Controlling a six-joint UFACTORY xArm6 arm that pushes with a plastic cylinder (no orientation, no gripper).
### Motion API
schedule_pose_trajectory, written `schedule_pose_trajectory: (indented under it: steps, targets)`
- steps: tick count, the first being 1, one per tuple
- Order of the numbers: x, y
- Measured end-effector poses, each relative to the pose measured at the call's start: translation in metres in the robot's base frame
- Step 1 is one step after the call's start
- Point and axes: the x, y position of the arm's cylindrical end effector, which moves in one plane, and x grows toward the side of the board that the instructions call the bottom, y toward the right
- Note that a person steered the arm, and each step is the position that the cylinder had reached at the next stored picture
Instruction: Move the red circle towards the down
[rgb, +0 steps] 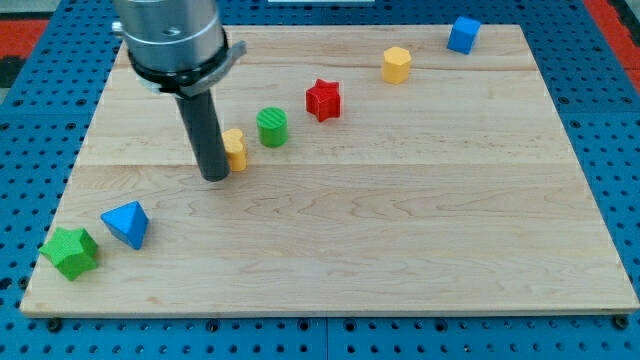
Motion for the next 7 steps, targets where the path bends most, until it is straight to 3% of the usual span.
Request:
schedule_pose_trajectory:
  steps: [1,2,3,4,7]
  targets:
    - [0.014,-0.027]
    - [-0.015,-0.082]
    - [-0.072,-0.122]
    - [-0.090,-0.175]
    - [-0.235,-0.177]
